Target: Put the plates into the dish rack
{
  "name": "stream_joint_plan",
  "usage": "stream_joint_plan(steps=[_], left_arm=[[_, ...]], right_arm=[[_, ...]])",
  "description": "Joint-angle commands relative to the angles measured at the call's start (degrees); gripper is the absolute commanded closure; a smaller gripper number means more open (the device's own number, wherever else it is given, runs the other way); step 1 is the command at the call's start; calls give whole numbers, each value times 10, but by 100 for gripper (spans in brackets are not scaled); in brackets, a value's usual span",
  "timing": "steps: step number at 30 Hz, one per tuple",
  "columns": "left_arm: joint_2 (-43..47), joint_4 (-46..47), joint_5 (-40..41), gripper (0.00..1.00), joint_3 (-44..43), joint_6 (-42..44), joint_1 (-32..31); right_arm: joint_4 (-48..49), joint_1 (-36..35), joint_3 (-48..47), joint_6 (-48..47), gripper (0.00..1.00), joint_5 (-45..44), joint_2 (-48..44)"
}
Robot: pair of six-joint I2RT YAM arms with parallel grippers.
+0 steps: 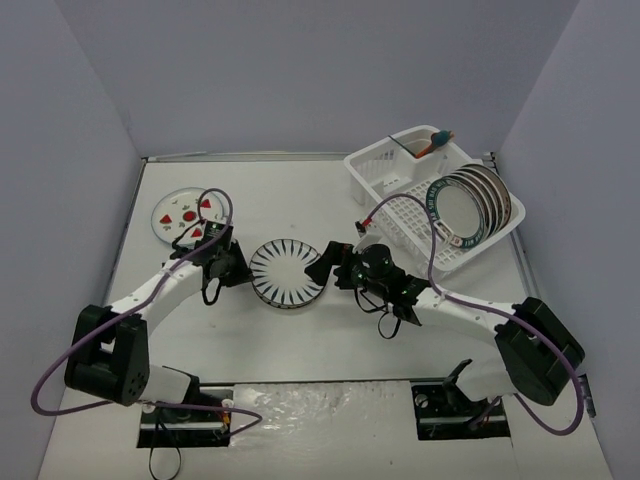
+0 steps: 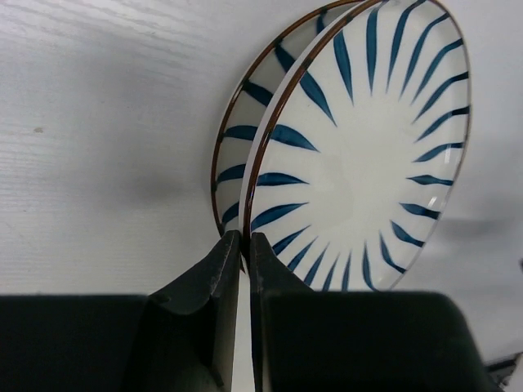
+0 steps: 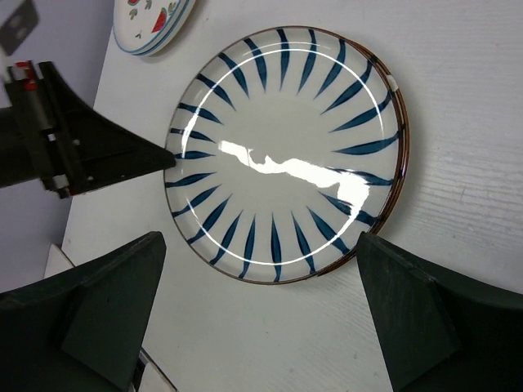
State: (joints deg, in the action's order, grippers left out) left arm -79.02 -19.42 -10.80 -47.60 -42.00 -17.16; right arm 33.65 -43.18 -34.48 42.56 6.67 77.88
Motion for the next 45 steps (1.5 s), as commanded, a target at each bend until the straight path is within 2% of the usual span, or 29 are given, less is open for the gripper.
stream_joint_plan(steps=[1,7,12,21,24,36,45], left_arm=[[73,69,-70,100,4,-61,-7],[116,83,-76,100,23,-135,-7],[141,133,-72,100,61,-206,-7],[182,186,-69,100,109,-308,-7],[183,224,-83,100,121,-328,-7],[191,265,-91,100,150,-372,-7],[199,282,-98,100,160,-385,-8]], right_arm=[[35,-2,-7,63,0,-49,22],[55,-3,5,125,1,-54,44],[86,-5,37,174,2,-56,46],[95,-23,46,194,2,-65,41],[121,-23,50,205,3,-62,56],[172,-23,59,244,4,-31,81],[233,-25,70,273,8,-22,116]])
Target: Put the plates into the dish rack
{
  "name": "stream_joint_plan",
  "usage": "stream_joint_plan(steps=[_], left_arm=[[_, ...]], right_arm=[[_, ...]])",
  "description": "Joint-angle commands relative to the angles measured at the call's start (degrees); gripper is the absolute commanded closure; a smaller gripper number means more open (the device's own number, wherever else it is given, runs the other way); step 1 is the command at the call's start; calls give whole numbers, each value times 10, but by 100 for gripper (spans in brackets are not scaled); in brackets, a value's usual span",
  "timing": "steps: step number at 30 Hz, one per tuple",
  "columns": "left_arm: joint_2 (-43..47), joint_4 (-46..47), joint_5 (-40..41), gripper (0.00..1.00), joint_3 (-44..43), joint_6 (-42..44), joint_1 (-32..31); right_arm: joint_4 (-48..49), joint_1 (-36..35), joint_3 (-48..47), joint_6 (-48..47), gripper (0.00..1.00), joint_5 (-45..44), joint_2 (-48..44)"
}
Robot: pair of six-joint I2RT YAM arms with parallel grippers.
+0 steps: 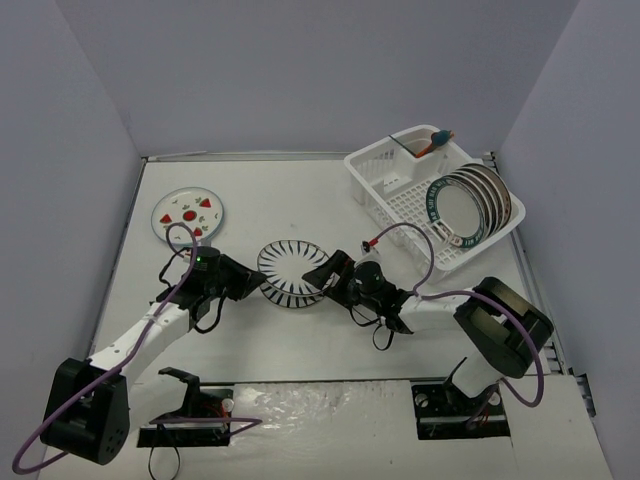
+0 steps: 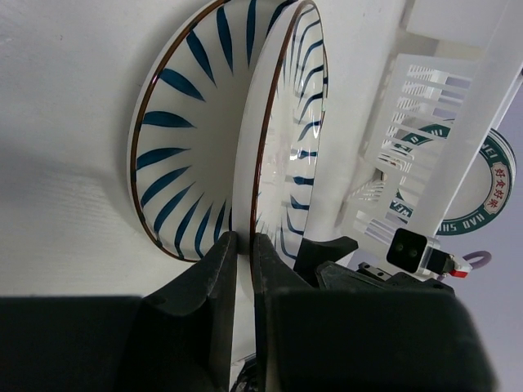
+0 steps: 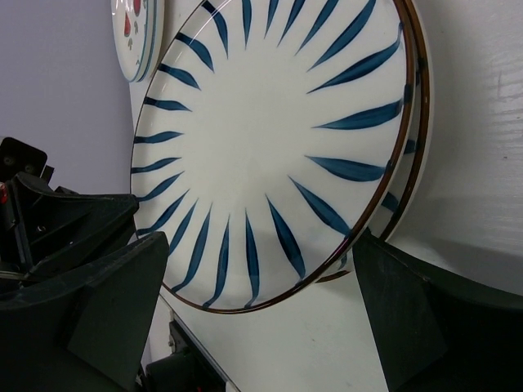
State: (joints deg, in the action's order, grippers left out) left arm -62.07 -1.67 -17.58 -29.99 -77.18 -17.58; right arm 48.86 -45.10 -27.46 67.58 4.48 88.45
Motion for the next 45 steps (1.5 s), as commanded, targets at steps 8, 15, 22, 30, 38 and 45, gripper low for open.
stream_joint_plan(steps=[8,15,22,30,38,45], left_arm=[[36,99,-37,100,-10,-30,-3],[37,98,-44,100,-5,-23,-3],[41,84,-60,100,1,-2,-3],[43,73,-89,100,23,20,-3],[65,0,-91,100,23,78,-3],[74,-21,-89,88,23,125,-3]], right_arm=[[142,-6,2,45,13,-10,50],[192,-5,-4,70,19,-9,88],[241,-4,3,85,31,-15,112],[291,-3,13,83,65,-26,118],[307,-3,10,35,91,-41,72],[255,-3,-9,-38,100,-38,-20]])
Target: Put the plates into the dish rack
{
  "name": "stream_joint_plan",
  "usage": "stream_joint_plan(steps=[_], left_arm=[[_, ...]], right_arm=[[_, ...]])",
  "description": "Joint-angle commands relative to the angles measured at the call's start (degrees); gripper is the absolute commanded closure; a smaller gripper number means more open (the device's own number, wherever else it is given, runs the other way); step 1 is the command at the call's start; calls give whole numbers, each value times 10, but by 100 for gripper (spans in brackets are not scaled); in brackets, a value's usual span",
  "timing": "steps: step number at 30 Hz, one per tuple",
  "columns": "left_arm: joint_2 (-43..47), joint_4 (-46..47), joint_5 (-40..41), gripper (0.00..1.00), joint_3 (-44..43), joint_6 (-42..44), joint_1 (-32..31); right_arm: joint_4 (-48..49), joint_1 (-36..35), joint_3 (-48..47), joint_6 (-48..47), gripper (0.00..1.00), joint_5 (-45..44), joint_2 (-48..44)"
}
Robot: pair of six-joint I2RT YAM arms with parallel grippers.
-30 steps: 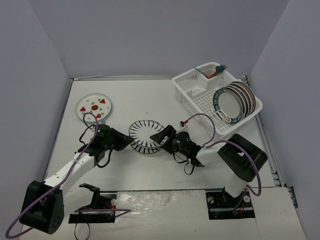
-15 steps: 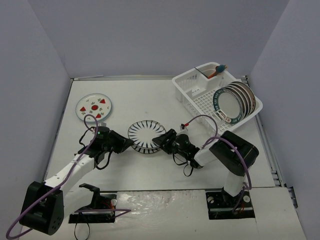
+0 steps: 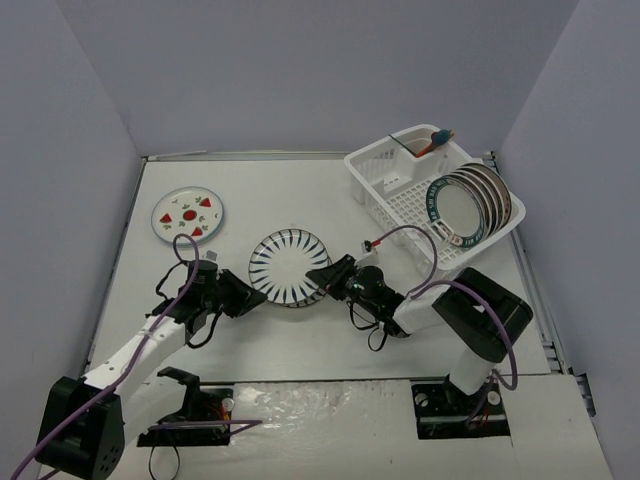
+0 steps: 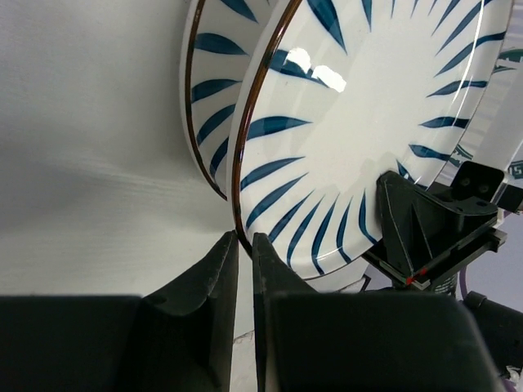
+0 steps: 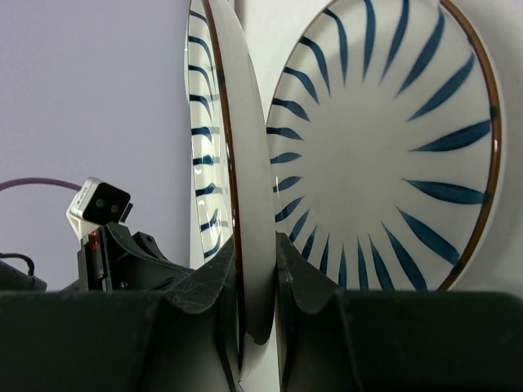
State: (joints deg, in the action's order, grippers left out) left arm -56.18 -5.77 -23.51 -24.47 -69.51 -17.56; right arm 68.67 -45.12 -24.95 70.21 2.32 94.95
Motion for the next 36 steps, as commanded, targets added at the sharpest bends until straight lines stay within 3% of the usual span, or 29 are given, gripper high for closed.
stream_joint_plan(steps=[1,4,7,10,13,20,25,31,36], left_arm=[[16,19,-29,80,-32,51,-3],[20,17,-27,62,-39,60,-2],[26,-9,-21,37,-58,80,0],[33,-53,-3,16,-96,115,5],[40,-104,16,3,-138,161,12],[22,-262,93,3,-256,341,30],[1,-282,135,3,-298,448,35],[-25,-281,135,3,-318,512,38],[-25,-243,142,3,-284,502,39]], right_arm=[[42,-3,-42,-82,100,-15,-100],[-33,1,-65,-137,100,-14,-155],[-117,14,-102,-192,100,-14,-208],[-249,29,-144,-282,100,-21,-267],[-377,75,-198,-354,100,-15,-324],[-592,211,-340,-567,100,5,-397],[-683,313,-428,-752,100,35,-400],[-729,398,-465,-871,100,90,-365],[-744,442,-470,-960,100,86,-315]])
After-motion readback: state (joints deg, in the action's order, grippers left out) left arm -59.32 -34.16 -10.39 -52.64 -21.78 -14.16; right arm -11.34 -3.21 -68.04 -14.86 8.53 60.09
